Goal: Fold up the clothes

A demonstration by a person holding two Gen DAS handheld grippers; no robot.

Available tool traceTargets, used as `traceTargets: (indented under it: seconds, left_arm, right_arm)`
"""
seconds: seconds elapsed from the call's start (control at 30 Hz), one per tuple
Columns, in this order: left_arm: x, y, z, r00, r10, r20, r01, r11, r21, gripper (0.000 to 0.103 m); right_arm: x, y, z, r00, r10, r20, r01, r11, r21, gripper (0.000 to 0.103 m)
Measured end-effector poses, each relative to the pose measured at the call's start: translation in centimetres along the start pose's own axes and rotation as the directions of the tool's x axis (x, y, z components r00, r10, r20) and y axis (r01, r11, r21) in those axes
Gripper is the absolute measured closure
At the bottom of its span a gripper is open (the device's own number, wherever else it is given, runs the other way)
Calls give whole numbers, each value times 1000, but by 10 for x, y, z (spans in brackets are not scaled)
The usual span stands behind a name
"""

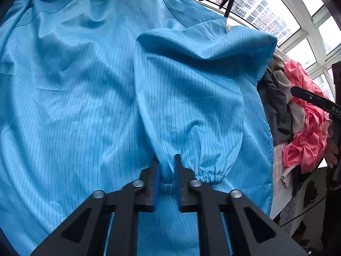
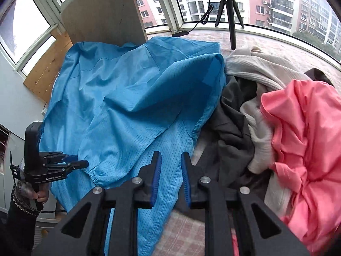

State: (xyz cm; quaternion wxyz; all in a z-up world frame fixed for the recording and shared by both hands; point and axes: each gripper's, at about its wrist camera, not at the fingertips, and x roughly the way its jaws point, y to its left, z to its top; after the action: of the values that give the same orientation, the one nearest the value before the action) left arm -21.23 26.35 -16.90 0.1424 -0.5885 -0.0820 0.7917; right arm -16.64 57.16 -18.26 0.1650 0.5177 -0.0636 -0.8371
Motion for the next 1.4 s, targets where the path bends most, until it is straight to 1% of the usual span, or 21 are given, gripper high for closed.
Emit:
traceTargets:
  seconds: [0.13,0.27,0.33,0.43,0.53,0.57,0.6,0.67,0.7,0.73,0.8,0.87,0.9,0.97,1.03,1.1,1.17,1.23,1.27,1.33,1.4]
  left_arm:
    - [-39,-1,-4,998,-3,69,5,1000,-28,99]
    - [-93,5,-23,992,-16,127,26,997,-75,99]
    - [-119,9,-47,990,-22,138,38,993,-115,99]
    - [-149,26,-99,991,-26,130,55,973,-225,99]
    - [-164,49,-152,994,28,108,11,939,-344,100]
    - [-166,56,-163,994,45,100,-4,927,-376,103]
    - [-165,61,-168,994,57,98,-14,921,-390,103]
    - [-160,68,-169,992,77,100,-32,919,-394,102]
    - [-155,68,-167,991,88,102,-43,923,-383,96]
    - [-147,62,-161,990,96,108,-52,935,-350,91]
    - [-126,43,-145,988,99,119,-67,965,-253,61]
    - [-99,15,-127,988,117,100,-105,988,-117,57]
    - [-86,1,-117,987,134,88,-131,991,-39,57]
    - [-62,-23,-101,978,191,82,-198,977,78,56]
    - [-39,-36,-88,965,250,76,-259,953,157,56]
    - [-18,-41,-79,946,318,65,-324,924,202,56]
    - [0,-41,-75,938,346,25,-342,909,236,57]
    - [12,-38,-73,928,373,-23,-354,898,262,81]
    - [14,-37,-72,926,375,-39,-352,898,265,103]
    - [5,-37,-70,948,316,-39,-298,923,243,102]
    - [-14,-38,-69,972,234,-24,-224,952,208,103]
  right_arm:
    - [45,-12,21,995,48,-85,-53,997,-47,84]
    - [86,-19,33,990,8,-138,-20,996,-85,84]
    - [97,-25,33,985,3,-171,-17,997,-78,84]
    - [89,-27,23,984,-6,-179,-16,992,-124,84]
    - [72,-24,10,985,4,-171,-36,982,-184,82]
    - [69,-25,7,985,15,-170,-47,982,-184,82]
    - [65,-26,5,985,26,-170,-57,981,-184,82]
    - [62,-27,1,984,31,-176,-65,980,-188,82]
    - [61,-28,2,984,21,-179,-54,981,-184,82]
    - [59,-29,3,984,20,-178,-50,985,-168,82]
    - [48,-28,8,985,71,-159,-91,988,-122,82]
    - [30,-23,16,988,98,-119,-112,986,-120,82]
    - [21,-21,21,989,108,-99,-119,985,-122,82]
    - [6,-11,40,992,105,-66,-114,982,-152,77]
    - [3,-6,68,992,111,-59,-118,982,-147,50]
    - [10,-6,98,996,81,-41,-85,989,-123,48]
    - [31,-12,127,997,39,-64,-45,995,-86,48]
    - [59,-24,152,995,-2,-104,-1,1000,-23,48]
    - [74,-31,162,991,-6,-131,7,1000,5,48]
    - [105,-41,181,984,-22,-179,33,998,61,48]
    - [132,-41,193,970,-84,-227,101,993,64,48]
